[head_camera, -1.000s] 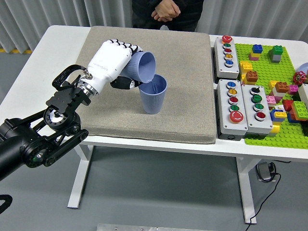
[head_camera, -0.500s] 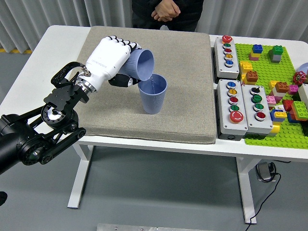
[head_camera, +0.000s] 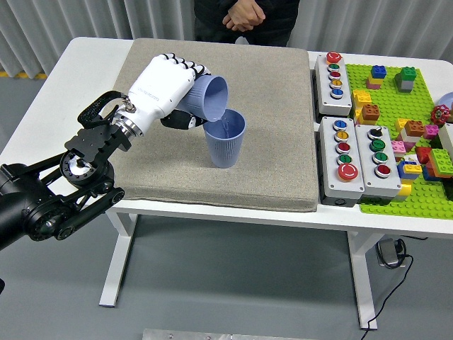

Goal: Pick cup pour cup place

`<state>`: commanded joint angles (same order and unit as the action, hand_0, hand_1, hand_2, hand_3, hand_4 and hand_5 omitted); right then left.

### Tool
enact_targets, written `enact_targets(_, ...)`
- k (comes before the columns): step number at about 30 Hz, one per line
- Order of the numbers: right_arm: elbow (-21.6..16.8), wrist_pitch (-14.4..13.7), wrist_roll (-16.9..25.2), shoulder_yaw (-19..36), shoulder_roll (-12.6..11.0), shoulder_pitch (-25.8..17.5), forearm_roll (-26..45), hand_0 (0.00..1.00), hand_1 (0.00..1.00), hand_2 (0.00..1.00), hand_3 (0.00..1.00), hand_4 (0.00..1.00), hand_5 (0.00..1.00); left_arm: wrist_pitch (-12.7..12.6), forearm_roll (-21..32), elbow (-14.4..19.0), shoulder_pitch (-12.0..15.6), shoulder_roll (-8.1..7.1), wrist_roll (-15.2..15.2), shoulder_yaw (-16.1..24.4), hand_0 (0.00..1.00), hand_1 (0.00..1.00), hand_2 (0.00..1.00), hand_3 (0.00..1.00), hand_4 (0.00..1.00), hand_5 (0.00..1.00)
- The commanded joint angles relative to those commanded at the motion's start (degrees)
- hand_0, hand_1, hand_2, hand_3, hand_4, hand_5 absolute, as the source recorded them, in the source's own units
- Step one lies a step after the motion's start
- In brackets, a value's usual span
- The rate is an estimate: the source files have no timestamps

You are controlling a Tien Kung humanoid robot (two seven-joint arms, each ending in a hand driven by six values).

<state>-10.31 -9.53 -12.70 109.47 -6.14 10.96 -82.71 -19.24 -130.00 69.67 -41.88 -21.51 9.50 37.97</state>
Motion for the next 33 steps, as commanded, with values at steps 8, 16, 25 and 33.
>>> enact_targets(8,0.00,-0.08,0.01,-0.11,0.09,-0.16,0.33,0.695,0.615,0.590,0.591,0.002,0.239,0.62,0.00,0.00,-1.09,-0.05,0.64,-1.16,0.569,0.538,0.530,0.555,0.783,0.212)
enact_targets(16,0.00,-0.22,0.14,-0.36,0.03,-0.13,0.98,0.694,0.615,0.590,0.591,0.002,0.240,1.18,0.00,0.39,-2.56,-0.56,1.00,-2.29,0.570,0.540,0.532,0.555,0.775,0.189)
enact_targets(25,0.00,-0.23,0.26,-0.54,-0.18,0.11,1.39,0.694,0.615,0.590,0.591,0.002,0.240,1.87,0.00,0.47,-2.93,-0.85,1.22,-2.74,0.571,0.546,0.533,0.554,0.775,0.185)
enact_targets(33,0.00,-0.27,0.35,-0.51,-0.27,0.31,1.50,0.694,0.615,0.589,0.591,0.002,0.239,1.87,0.00,0.94,-3.62,-1.47,1.87,-3.73,0.572,0.544,0.533,0.553,0.773,0.183)
